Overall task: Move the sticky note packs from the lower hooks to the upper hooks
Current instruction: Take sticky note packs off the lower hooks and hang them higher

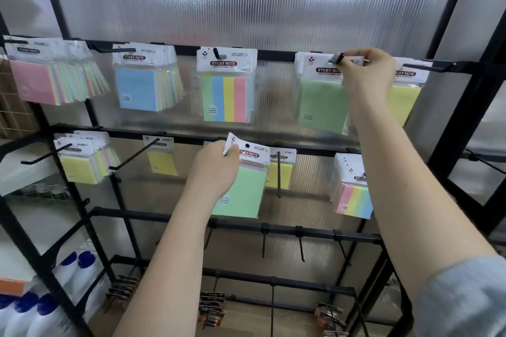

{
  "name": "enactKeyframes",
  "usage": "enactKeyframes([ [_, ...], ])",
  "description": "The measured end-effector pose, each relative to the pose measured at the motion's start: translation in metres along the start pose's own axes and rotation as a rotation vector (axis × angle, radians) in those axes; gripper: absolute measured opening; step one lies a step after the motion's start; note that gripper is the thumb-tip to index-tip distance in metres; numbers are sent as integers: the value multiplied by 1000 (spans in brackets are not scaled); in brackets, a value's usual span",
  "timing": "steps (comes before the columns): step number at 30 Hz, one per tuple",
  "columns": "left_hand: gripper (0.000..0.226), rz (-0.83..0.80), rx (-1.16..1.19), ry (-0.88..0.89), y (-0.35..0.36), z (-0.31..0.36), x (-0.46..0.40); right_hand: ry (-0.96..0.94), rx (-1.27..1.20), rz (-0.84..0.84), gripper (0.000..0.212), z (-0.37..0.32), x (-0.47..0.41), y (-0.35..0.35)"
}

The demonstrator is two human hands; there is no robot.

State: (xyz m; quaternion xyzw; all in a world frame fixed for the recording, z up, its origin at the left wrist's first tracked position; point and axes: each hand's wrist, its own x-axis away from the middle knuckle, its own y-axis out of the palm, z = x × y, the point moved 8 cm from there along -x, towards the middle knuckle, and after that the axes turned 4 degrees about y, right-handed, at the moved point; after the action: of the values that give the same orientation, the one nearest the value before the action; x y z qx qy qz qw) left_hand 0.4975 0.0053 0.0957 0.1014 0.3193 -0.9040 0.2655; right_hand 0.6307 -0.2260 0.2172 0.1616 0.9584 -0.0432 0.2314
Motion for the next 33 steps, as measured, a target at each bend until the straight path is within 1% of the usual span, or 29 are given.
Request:
enactKeyframes([
  [2, 39, 5, 0, 7, 1, 4, -1, 3, 31, 7, 13, 6, -10, 6],
  [6, 35, 1, 15, 32, 4, 11, -4, -45, 102, 16, 23, 10, -25, 16],
  [10, 36, 4, 19, 69, 6, 19, -7, -60, 192, -3, 21, 13, -33, 21],
  [17, 42, 70, 72, 163, -1, 36, -12, -155, 199, 3, 31, 14, -20, 3],
  [20, 42, 106, 123, 209, -5, 46, -16, -195, 228, 14, 28, 19, -1, -14],
  [23, 41, 137, 177, 273, -10, 63, -19, -171, 263, -46, 24, 36, 19, -28],
  [26, 41, 115, 247, 327, -7, 80, -24, -87, 326, -129, 20, 67, 37, -40],
  [28, 38, 104, 303, 352, -4, 94, -25, -16, 342, -143, 18, 90, 48, -51],
  [31, 45, 75, 383, 377, 6, 115, -26, 64, 352, -168, 17, 117, 63, -63],
  [33, 40, 66, 420, 391, 10, 128, -29, 99, 367, -157, 16, 130, 69, -71],
])
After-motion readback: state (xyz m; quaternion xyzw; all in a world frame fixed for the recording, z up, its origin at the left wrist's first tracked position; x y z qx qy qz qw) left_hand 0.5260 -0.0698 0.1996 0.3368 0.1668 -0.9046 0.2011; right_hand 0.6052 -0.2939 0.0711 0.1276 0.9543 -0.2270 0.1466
